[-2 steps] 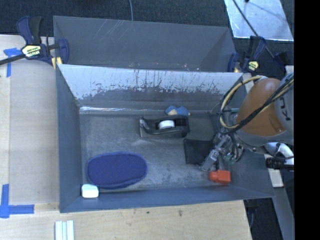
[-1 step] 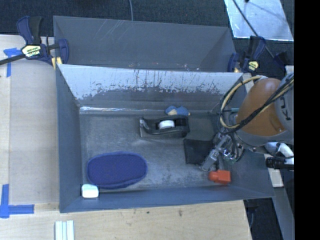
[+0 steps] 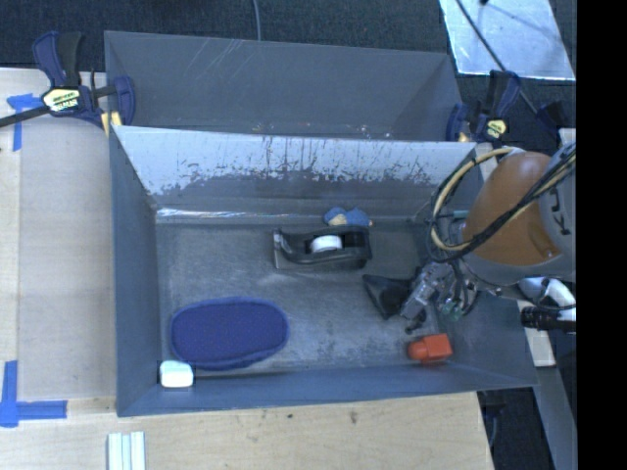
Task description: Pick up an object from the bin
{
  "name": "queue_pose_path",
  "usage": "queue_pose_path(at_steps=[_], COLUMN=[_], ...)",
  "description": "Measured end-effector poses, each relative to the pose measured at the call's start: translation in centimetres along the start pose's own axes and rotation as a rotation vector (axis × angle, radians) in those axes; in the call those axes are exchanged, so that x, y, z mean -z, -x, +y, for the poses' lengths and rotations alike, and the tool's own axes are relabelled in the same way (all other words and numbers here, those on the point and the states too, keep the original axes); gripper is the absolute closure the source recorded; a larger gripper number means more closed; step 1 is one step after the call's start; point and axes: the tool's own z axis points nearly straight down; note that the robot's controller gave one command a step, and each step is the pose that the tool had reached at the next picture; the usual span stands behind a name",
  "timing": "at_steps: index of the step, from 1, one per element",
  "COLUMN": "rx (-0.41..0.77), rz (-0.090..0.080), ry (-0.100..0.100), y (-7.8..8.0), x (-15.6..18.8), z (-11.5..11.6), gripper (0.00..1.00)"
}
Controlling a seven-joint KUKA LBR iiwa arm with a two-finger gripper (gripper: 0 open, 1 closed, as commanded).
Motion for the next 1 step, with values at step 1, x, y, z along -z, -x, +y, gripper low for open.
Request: queue_pose_path(at_steps=[1], rx=[0.003], rz=[-0.004], ry=[0.002], y=[0.26], x=[4.88], z=[0.01], gripper=[1.00])
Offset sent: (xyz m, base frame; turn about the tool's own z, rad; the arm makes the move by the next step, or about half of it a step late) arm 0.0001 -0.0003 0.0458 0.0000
